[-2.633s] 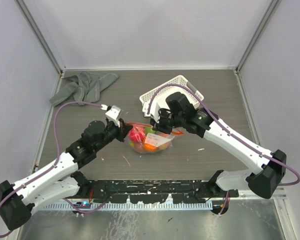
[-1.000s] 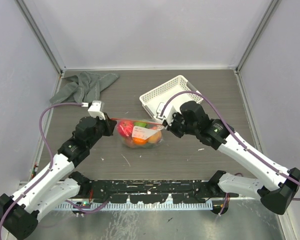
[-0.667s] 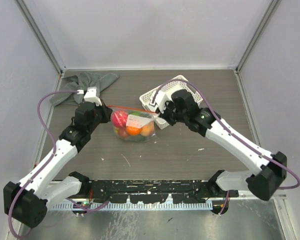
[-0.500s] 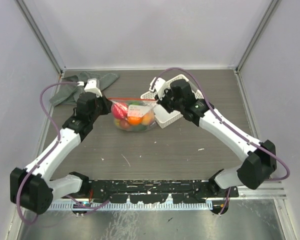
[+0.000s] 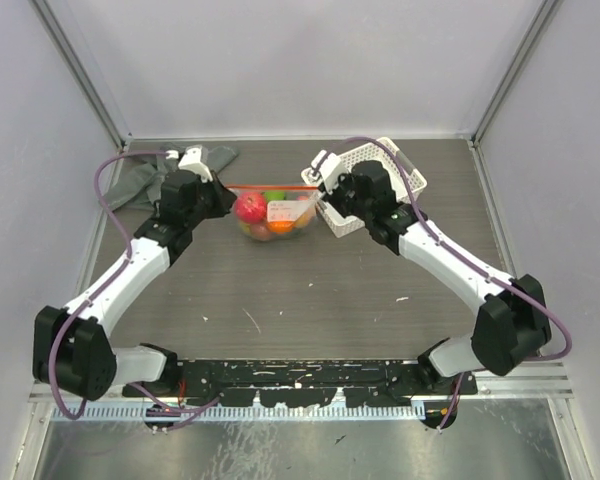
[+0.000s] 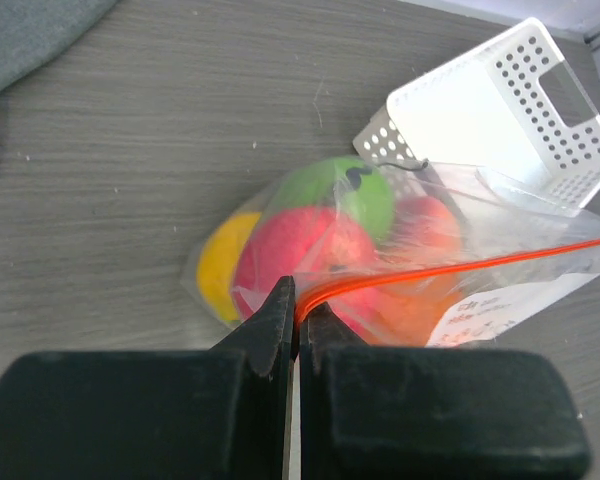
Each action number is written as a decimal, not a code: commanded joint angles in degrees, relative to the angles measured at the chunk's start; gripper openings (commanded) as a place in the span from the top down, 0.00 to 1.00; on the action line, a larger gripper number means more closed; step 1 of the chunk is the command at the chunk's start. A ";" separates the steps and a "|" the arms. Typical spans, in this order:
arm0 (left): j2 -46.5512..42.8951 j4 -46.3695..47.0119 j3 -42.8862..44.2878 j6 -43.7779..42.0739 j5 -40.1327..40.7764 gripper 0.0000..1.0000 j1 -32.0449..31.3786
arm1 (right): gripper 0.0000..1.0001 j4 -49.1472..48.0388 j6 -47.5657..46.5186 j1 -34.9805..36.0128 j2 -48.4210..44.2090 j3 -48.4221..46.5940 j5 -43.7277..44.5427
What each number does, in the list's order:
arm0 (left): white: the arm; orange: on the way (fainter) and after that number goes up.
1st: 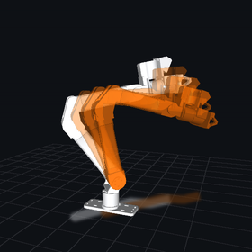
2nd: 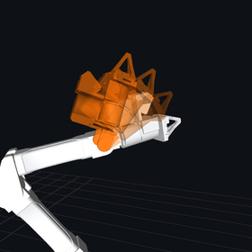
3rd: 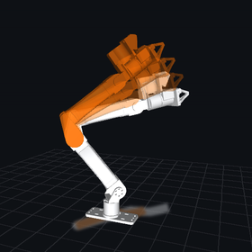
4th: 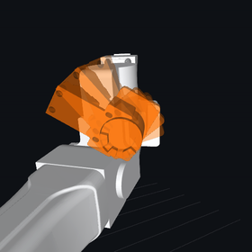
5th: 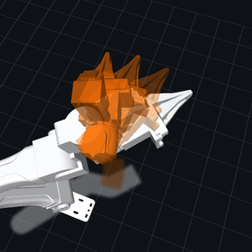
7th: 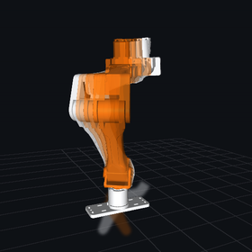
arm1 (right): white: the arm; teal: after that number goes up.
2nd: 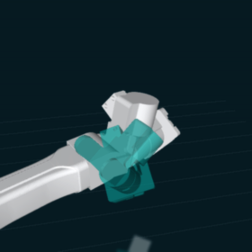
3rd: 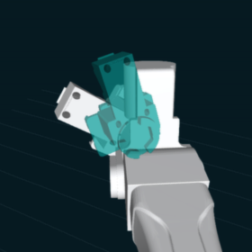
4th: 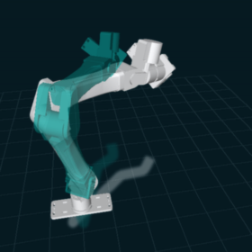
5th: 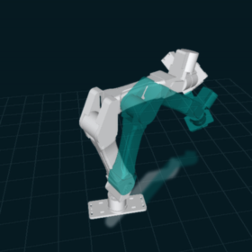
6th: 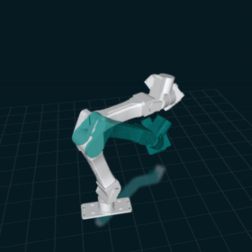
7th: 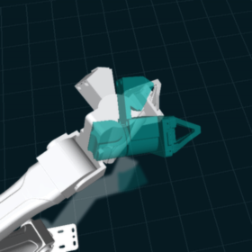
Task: Place the food in the zip-top bag and seal the zipper
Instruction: Place the zipper food storage bag at the center of the board.
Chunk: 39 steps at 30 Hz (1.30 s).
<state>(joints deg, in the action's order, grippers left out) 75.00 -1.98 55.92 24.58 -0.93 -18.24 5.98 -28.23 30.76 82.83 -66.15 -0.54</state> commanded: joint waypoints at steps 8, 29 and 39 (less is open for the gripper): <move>-18.91 -5.70 -15.54 7.99 -9.00 0.96 1.12 | 0.99 4.36 13.35 -0.70 -16.91 14.41 -15.14; -52.76 -25.73 -33.81 21.44 -14.57 0.48 1.15 | 0.67 -2.88 38.70 -0.55 -39.51 39.83 -24.68; -58.42 -33.27 -23.59 17.26 -7.95 0.18 1.15 | 0.31 9.65 36.76 -0.61 -48.59 30.22 1.94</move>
<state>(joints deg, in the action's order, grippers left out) 18.61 -33.28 26.63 44.77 -12.58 -17.47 12.40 9.39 30.30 37.45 -30.04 -12.71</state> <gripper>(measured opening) 0.789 0.658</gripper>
